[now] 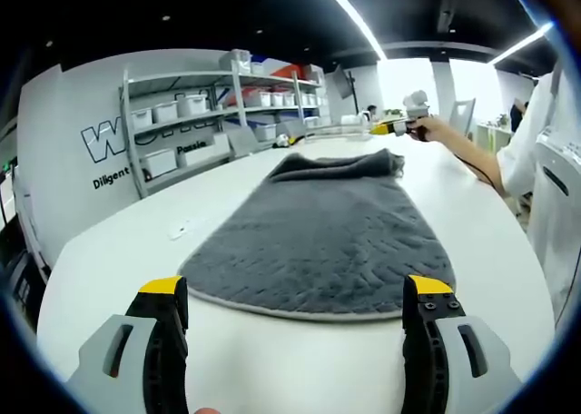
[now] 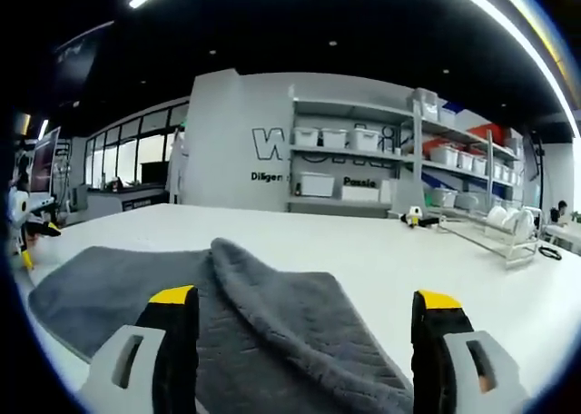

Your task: Open the folded towel by lifting each exposed corner and separating the folded layers until the towel lies flat within the target outline without major curled edges

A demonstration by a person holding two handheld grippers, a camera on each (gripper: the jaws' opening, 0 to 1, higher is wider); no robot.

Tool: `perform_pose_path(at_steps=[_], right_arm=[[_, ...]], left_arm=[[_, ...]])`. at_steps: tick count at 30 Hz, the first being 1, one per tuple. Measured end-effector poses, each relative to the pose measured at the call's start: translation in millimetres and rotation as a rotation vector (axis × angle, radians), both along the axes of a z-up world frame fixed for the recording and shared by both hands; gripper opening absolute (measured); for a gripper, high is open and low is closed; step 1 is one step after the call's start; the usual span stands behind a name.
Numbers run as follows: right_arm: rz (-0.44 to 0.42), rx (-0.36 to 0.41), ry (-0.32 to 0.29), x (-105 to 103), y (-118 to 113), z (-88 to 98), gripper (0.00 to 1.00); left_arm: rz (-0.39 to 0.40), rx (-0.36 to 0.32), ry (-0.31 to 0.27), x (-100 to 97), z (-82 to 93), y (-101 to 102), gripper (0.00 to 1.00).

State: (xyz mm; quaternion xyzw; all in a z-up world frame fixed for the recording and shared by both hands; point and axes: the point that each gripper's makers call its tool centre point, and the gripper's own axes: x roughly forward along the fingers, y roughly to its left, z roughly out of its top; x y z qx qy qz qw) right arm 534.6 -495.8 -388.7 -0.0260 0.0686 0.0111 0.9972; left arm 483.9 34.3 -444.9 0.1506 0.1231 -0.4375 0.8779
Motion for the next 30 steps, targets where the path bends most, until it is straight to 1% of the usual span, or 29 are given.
perform_pose_path(at_steps=[30], right_arm=[[-0.003, -0.005, 0.016, -0.1, -0.2, -4.0, 0.98]], left_arm=[[0.004, 0.000, 0.016, 0.3, -3.3, -0.3, 0.97]])
